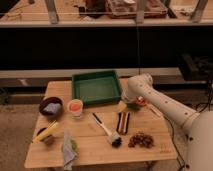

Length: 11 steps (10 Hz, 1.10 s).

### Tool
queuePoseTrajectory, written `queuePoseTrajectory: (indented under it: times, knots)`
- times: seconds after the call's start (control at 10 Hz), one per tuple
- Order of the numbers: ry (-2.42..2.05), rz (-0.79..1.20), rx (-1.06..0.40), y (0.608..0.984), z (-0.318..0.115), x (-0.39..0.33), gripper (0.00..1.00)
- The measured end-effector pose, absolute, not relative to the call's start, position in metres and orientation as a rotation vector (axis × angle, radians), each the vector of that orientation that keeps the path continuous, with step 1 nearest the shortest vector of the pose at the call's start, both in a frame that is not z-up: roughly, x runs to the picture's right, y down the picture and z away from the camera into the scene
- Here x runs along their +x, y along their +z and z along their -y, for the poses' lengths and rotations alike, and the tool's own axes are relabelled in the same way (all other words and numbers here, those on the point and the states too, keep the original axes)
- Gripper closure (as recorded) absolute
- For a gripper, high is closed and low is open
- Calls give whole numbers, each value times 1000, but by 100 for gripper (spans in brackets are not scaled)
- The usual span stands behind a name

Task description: Place pepper in tray

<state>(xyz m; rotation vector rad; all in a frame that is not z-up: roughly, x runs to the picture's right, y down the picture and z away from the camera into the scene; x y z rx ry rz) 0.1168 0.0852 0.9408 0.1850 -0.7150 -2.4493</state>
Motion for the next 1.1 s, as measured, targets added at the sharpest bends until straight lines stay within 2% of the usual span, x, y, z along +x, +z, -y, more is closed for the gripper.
queuePoseTrajectory:
  times: [0.5,0.7,1.1]
  knots:
    - [-2324,686,158,948,-83,138,69]
    - [-2305,640,136,929,-78,150,74]
    - [-2322,567,143,864,-70,154,74]
